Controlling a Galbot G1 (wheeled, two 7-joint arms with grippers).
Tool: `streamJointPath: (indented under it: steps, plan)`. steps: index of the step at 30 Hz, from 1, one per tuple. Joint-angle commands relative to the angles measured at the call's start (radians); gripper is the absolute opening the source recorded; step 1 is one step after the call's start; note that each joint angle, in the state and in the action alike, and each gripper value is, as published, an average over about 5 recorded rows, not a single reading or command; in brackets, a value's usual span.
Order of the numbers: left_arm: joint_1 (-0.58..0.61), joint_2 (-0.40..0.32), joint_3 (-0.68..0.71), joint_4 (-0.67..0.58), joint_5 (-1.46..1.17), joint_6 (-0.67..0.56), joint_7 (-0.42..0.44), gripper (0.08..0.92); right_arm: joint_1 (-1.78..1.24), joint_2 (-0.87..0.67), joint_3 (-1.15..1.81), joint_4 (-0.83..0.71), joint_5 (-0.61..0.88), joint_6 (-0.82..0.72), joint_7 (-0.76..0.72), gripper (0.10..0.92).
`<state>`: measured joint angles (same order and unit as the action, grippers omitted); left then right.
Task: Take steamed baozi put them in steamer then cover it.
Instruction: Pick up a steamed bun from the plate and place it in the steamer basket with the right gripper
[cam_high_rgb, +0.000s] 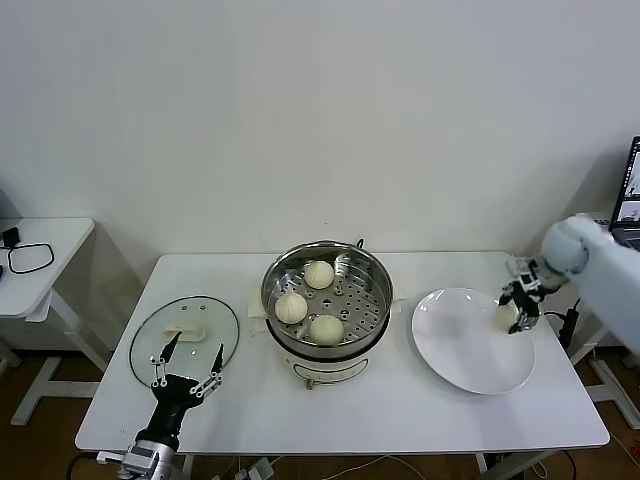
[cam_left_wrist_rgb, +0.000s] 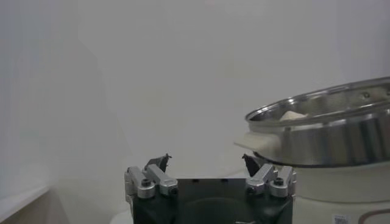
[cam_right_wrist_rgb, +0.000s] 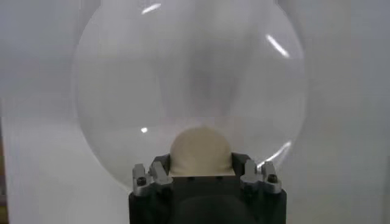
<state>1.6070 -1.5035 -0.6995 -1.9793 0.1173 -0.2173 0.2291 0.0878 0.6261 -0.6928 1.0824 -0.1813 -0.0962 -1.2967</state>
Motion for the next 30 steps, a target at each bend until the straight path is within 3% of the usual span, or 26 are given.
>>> streamJointPath:
  steps: [1,8,15,23,30]
  plan:
    - [-0.007,0.015,0.003,0.008,-0.009,-0.005,0.010,0.823,0.597,-0.146,-0.585,0.408,0.505,-0.252,0.007,0.682]
    - [-0.017,0.031,0.000,0.010,-0.036,-0.003,0.018,0.823,0.902,-0.030,-0.842,0.525,0.720,-0.338,0.050,0.687]
    - [-0.022,0.035,-0.008,0.021,-0.047,-0.005,0.027,0.823,0.958,0.150,-0.883,0.533,0.837,-0.387,0.098,0.687]
    - [-0.023,0.038,-0.029,0.030,-0.064,-0.008,0.033,0.823,0.827,0.395,-0.816,0.364,0.785,-0.391,0.105,0.687]
    - [-0.022,0.042,-0.047,0.038,-0.073,-0.007,0.035,0.823,0.641,0.497,-0.702,0.179,0.652,-0.375,0.094,0.687]
